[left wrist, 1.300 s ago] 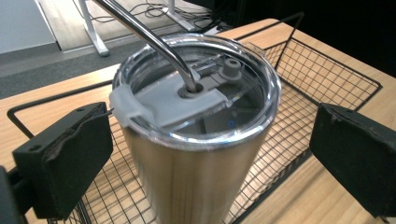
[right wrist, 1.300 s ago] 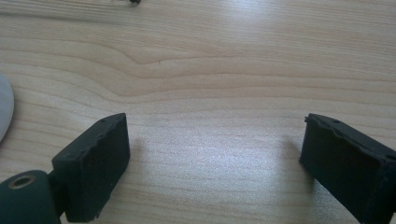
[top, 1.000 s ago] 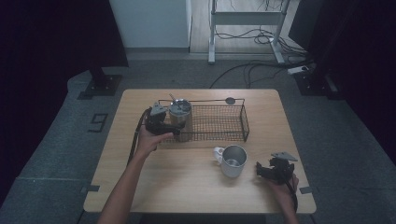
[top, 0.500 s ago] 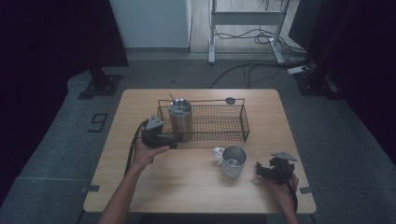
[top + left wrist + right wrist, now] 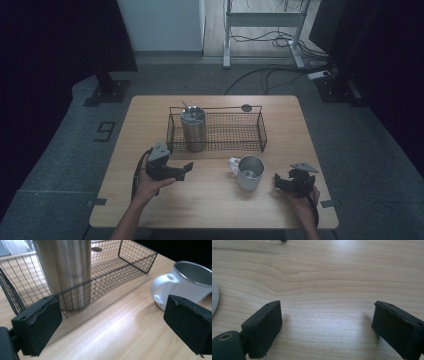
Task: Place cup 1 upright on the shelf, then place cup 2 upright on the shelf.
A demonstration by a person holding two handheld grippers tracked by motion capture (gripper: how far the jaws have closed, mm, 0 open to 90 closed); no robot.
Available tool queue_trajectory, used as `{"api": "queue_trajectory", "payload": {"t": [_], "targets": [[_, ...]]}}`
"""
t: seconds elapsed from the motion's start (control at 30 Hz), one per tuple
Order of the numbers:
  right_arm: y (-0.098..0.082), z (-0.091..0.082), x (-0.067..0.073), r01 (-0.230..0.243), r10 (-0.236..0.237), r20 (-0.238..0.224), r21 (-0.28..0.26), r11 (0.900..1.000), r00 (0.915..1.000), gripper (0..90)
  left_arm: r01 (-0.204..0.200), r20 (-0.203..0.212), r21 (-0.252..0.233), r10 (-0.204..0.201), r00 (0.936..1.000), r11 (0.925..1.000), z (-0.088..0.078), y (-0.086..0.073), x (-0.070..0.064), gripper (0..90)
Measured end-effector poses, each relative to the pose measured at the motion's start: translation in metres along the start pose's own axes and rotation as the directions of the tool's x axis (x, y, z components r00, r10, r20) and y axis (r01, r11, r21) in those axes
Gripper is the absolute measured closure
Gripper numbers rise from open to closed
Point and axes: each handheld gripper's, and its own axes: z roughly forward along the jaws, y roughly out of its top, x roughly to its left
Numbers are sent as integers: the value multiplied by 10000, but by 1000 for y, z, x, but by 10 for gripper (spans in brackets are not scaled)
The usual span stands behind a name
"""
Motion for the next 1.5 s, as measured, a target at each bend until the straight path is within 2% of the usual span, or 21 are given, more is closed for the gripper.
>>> {"api": "queue_trajectory", "payload": {"t": [0.1,0.23,0.3,0.57,0.63,0.8,1.0,1.03,1.13,1.27,1.43,1.5], "targets": [[0,0,0,-4,4,2,-1,10000,10000,88,108,93,261,-110,9999,9996,0,-17,-3,29],[0,0,0,2,-2,3,-3,10000,10000,89,207,122,447,-212,9997,9988,1,-29,-4,35],[0,0,0,0,0,2,-2,10000,10000,89,398,158,561,-407,9990,9976,0,-41,-5,39],[0,0,0,0,0,2,-4,10000,10000,89,792,229,912,-816,9964,9927,5,-62,-3,49],[0,0,0,0,0,2,-3,10000,10000,89,740,61,1052,-750,9972,9917,7,-65,-3,57],[0,0,0,-1,1,-9,-25,10000,10000,105,836,-15,1007,-839,9965,9914,9,-69,-2,68],[-2,-3,-2,43,-44,-61,-156,9999,10000,130,824,42,963,-832,9965,9919,10,-69,-5,73],[-3,-5,-2,27,-29,-49,-322,9995,10000,132,811,36,998,-819,9966,9917,11,-69,-5,73],[-4,-6,-3,92,-96,-112,-390,9992,9999,133,824,7,1008,-829,9966,9915,11,-70,-5,73],[-3,-13,-2,42,-67,-417,-601,9982,9991,135,791,-24,992,-793,9968,9919,10,-70,-5,73],[2,-27,7,256,-352,-746,-1251,9918,9966,137,852,-76,1068,-849,9964,9906,10,-72,-4,74],[3,-29,9,275,-381,-781,-1323,9908,9962,138,848,-66,1093,-846,9964,9904,11,-73,-4,74]]}}
